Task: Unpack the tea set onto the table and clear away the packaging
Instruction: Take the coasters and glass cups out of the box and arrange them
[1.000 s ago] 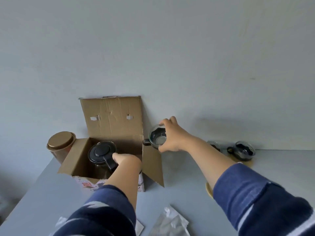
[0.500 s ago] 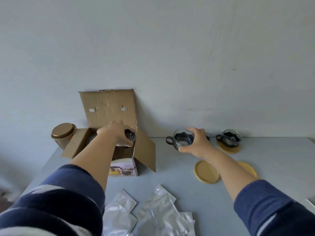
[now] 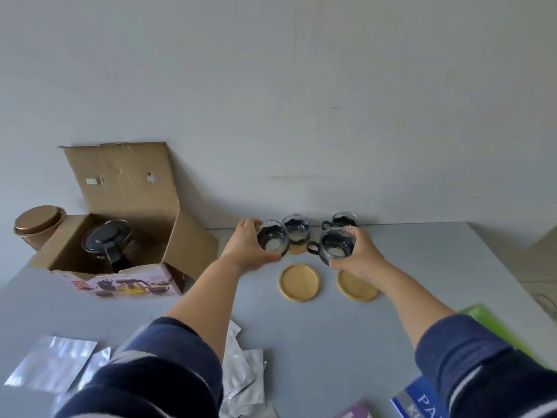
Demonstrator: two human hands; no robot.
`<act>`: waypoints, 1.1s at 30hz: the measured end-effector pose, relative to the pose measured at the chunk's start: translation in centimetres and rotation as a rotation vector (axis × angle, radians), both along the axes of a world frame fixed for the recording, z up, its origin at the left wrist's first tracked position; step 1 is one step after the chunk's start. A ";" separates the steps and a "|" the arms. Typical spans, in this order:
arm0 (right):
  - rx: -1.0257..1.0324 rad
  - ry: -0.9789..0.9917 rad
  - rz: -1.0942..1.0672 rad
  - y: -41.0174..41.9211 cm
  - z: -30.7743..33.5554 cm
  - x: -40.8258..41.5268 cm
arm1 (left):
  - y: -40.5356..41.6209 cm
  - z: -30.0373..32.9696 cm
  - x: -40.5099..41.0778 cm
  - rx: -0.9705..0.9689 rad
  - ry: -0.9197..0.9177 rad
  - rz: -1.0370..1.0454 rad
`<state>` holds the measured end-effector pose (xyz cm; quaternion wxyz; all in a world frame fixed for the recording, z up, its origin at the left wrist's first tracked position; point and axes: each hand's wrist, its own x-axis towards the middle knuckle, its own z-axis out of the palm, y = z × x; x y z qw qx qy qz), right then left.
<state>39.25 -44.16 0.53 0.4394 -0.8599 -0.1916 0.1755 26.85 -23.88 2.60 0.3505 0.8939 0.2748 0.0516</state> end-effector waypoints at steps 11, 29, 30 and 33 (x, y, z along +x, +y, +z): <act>-0.118 0.086 -0.042 -6.3 -6.8 1.9 | -6.8 -7.6 2.9 -0.138 0.114 -0.074; -0.565 -0.098 0.265 -3.4 -1.2 0.6 | -3.6 -4.5 -1.1 0.183 0.194 0.056; -0.577 -0.127 0.302 -2.5 -0.5 0.1 | -2.9 -3.7 -2.0 0.212 0.185 0.077; -0.625 -0.216 0.413 0.9 1.2 -2.0 | 0.1 -1.6 -4.7 0.285 0.160 0.125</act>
